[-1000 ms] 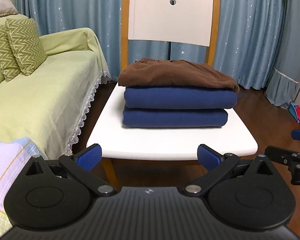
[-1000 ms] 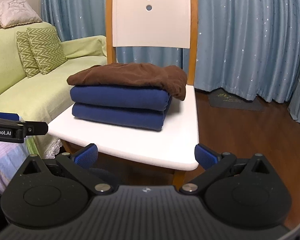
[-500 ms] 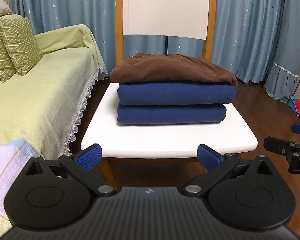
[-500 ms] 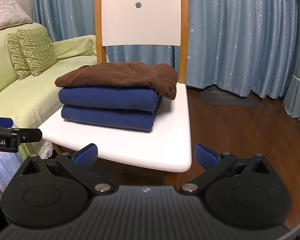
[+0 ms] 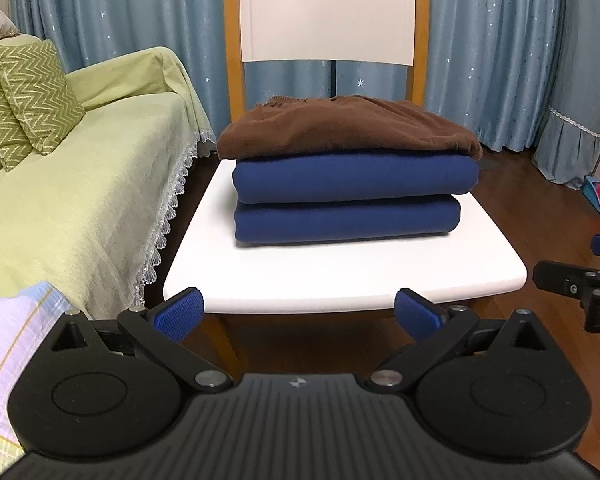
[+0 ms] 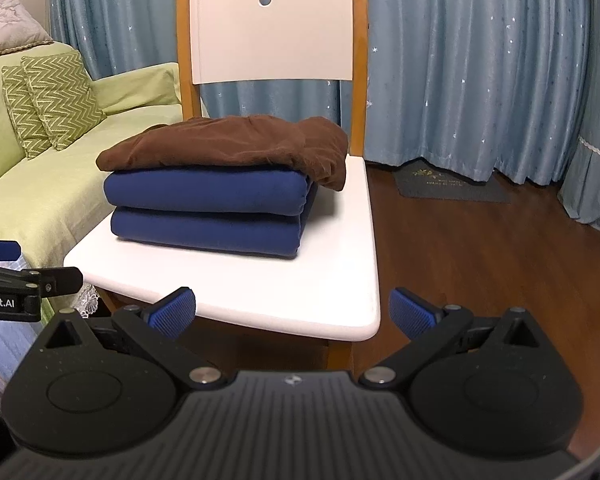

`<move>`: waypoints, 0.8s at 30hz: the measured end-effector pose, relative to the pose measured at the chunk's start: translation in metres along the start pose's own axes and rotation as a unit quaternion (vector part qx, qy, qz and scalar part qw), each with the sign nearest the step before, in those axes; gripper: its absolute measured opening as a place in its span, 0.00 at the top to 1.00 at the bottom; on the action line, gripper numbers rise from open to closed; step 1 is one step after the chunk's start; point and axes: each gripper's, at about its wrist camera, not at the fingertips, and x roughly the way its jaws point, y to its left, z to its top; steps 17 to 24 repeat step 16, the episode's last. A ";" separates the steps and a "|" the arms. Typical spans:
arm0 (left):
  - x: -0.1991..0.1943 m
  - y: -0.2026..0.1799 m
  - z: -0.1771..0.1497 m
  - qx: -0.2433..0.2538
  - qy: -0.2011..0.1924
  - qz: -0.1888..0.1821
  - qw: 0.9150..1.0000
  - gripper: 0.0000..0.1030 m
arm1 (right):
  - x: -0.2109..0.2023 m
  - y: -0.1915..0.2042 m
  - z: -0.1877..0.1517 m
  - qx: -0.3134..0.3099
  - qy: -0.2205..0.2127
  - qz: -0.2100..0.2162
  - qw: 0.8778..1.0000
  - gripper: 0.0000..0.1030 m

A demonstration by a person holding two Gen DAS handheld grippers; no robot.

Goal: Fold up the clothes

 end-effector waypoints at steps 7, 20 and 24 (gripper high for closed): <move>0.000 -0.001 0.002 -0.001 -0.006 -0.003 1.000 0.01 | 0.002 0.000 0.000 0.002 0.004 -0.001 1.000 0.01; -0.002 -0.005 0.005 0.001 -0.023 -0.004 1.000 0.01 | 0.003 0.000 0.001 0.001 0.005 -0.003 1.000 0.01; -0.002 -0.005 0.005 0.001 -0.023 -0.004 1.000 0.01 | 0.003 0.000 0.001 0.001 0.005 -0.003 1.000 0.01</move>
